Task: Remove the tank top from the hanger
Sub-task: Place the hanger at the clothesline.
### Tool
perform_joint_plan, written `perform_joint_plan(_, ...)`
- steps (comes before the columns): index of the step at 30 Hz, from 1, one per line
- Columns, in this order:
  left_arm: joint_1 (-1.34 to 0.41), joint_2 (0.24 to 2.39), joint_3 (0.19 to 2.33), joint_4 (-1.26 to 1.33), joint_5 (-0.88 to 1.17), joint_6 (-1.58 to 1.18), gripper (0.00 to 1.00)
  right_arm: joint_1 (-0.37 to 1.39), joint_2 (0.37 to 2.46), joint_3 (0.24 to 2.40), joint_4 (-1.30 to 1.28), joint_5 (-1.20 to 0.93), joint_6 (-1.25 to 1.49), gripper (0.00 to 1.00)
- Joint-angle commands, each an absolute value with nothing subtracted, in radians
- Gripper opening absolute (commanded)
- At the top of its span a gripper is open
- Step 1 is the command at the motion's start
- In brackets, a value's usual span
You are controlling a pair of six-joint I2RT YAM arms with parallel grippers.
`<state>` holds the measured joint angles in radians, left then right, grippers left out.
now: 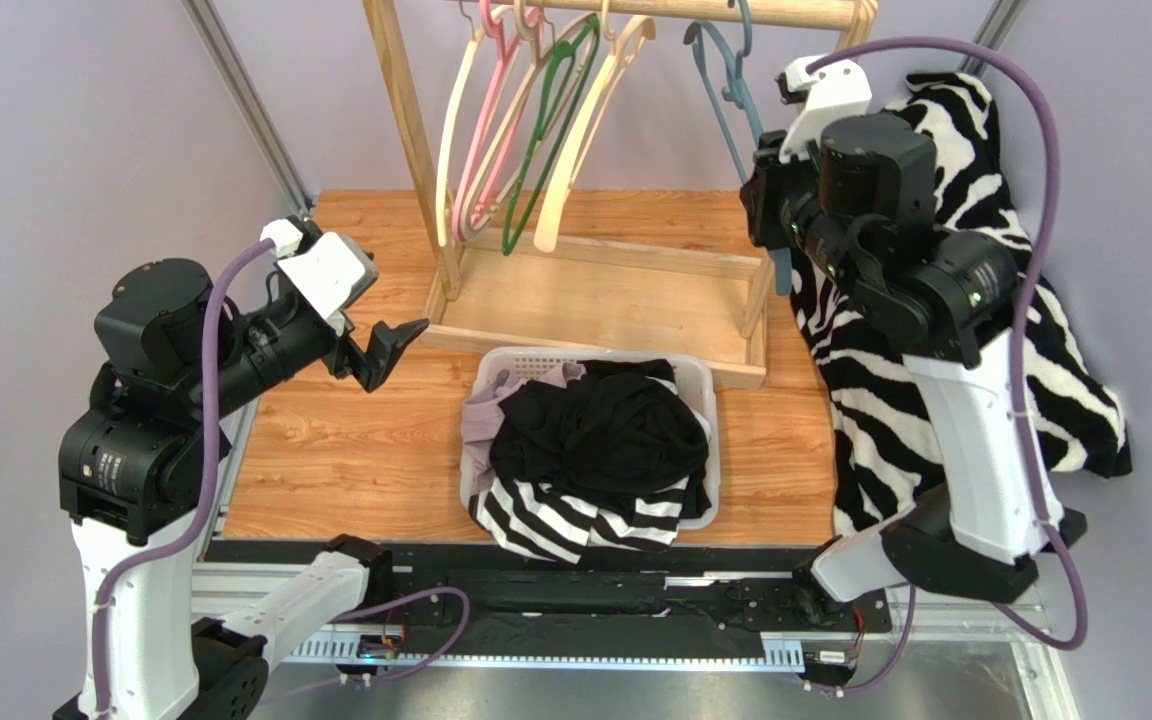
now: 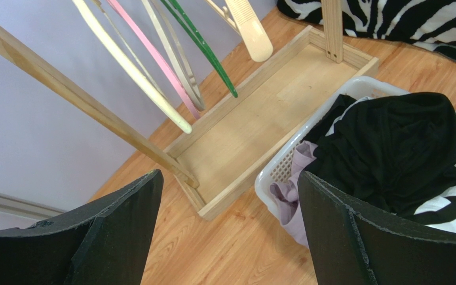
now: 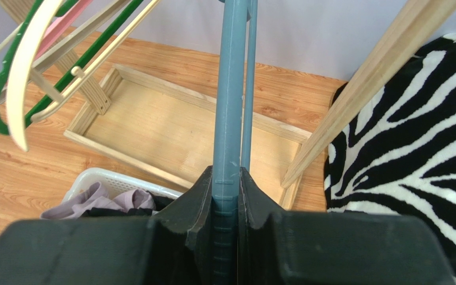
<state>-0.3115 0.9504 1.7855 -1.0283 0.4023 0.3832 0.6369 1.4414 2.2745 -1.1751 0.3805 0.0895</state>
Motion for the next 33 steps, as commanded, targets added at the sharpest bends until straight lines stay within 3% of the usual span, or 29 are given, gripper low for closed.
perform_joint_plan(1, -0.307, 0.943, 1.782, -1.014, 0.411, 0.380, 0.91, 0.595, 1.502, 2.374, -1.157, 0.356, 0.084, 0.00)
perform_joint_plan(12, -0.305, 0.943, 1.792, -1.023, 0.403, 0.390, 0.91, 0.407, 1.644, 2.477, -1.120, 0.164, 0.149, 0.00)
perform_joint_plan(19, -0.305, 0.946, 1.787, -1.020, 0.405, 0.387, 0.91, 0.390, 1.695, 2.468, -1.123, 0.161, 0.147, 0.00)
perform_joint_plan(33, -0.305, 0.942, 1.796, -1.026, 0.393, 0.384, 0.91, 0.298, 1.839, 2.513, -1.077, -0.049, 0.219, 0.00)
